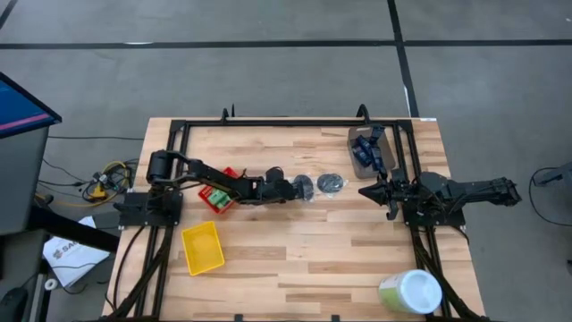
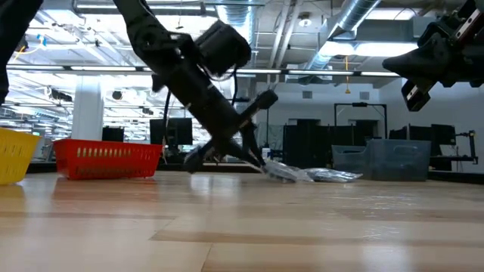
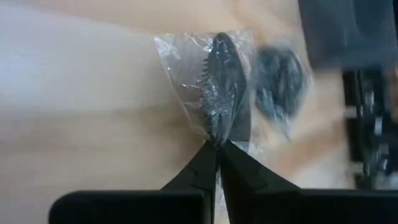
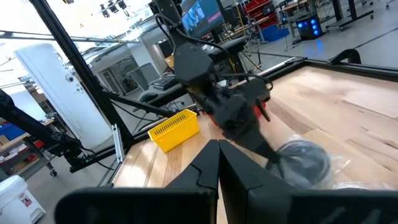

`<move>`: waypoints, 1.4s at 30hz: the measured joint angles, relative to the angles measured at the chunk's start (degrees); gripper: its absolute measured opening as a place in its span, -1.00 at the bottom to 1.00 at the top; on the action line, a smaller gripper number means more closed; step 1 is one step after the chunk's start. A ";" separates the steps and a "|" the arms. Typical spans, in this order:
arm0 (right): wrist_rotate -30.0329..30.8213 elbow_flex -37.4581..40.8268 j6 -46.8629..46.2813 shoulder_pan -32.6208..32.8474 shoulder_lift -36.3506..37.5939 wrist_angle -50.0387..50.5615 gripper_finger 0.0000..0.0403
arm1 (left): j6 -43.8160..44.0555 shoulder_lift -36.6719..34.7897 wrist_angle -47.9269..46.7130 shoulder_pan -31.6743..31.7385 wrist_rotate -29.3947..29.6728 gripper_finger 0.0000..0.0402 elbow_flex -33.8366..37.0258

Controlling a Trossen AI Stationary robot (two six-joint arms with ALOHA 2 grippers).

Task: Pick & Place Travel size toiletries
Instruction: Put the left brush into the yellow bin

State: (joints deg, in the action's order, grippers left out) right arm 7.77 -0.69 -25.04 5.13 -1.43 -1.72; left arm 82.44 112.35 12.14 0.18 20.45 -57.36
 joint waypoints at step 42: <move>-0.02 -0.09 0.00 0.00 -0.01 -0.04 -1.00 | 11.63 -48.40 -74.66 -33.76 -14.85 -0.98 0.04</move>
State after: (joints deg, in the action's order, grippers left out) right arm 7.75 -0.78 -25.04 5.13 -1.44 -1.76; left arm 94.07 63.96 -62.52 -33.58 5.60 -57.32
